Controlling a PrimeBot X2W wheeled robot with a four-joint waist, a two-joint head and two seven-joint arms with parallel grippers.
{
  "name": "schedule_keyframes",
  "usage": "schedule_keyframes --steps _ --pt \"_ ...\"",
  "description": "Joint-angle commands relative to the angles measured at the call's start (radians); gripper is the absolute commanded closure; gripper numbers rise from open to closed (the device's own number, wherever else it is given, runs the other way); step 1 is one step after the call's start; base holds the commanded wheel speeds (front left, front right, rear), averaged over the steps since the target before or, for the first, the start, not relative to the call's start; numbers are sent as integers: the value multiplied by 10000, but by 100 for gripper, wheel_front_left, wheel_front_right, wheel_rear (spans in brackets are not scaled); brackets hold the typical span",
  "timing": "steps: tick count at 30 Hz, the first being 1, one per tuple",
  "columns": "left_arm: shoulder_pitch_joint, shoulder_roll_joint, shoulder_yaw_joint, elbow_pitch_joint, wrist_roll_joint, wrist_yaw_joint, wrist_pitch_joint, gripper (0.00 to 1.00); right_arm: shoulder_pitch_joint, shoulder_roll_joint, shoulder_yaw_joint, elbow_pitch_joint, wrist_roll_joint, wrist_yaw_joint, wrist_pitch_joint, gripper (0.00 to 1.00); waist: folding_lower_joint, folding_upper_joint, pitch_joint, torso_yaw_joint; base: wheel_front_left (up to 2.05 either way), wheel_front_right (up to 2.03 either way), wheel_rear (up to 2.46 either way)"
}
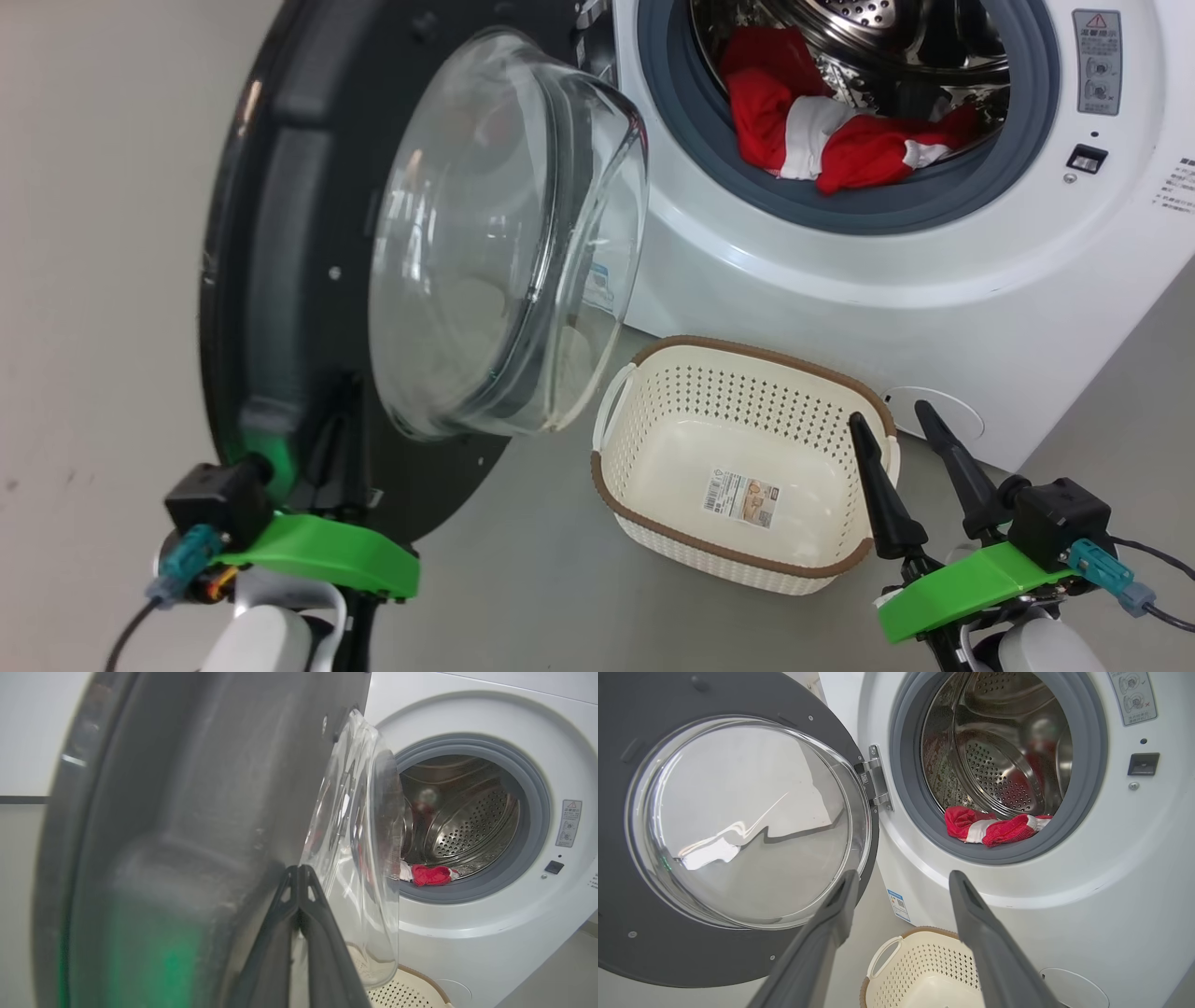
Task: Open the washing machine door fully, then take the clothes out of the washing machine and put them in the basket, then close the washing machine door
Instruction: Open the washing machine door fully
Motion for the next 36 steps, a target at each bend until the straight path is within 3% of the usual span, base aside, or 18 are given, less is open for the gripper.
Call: schedule_keyframes --steps 1,13,28,36 --pt "-103 503 670 -11 -118 113 -99 100 -205 16 298 -262 -107 75 -65 0 0 0 37 3 0 0 0" --pt "-781 691 1770 1117 -241 -232 -119 100 -56 16 300 -286 -242 75 -65 0 0 0 183 -28 0 0 0" --pt "-2002 797 3435 2858 351 -986 -121 100 -70 16 139 -372 -676 75 -65 0 0 0 784 -128 0 0 0" --pt "-2696 904 4064 3671 708 -1180 -121 100 -230 16 144 -367 -866 75 -65 0 0 0 1129 -256 0 0 0"
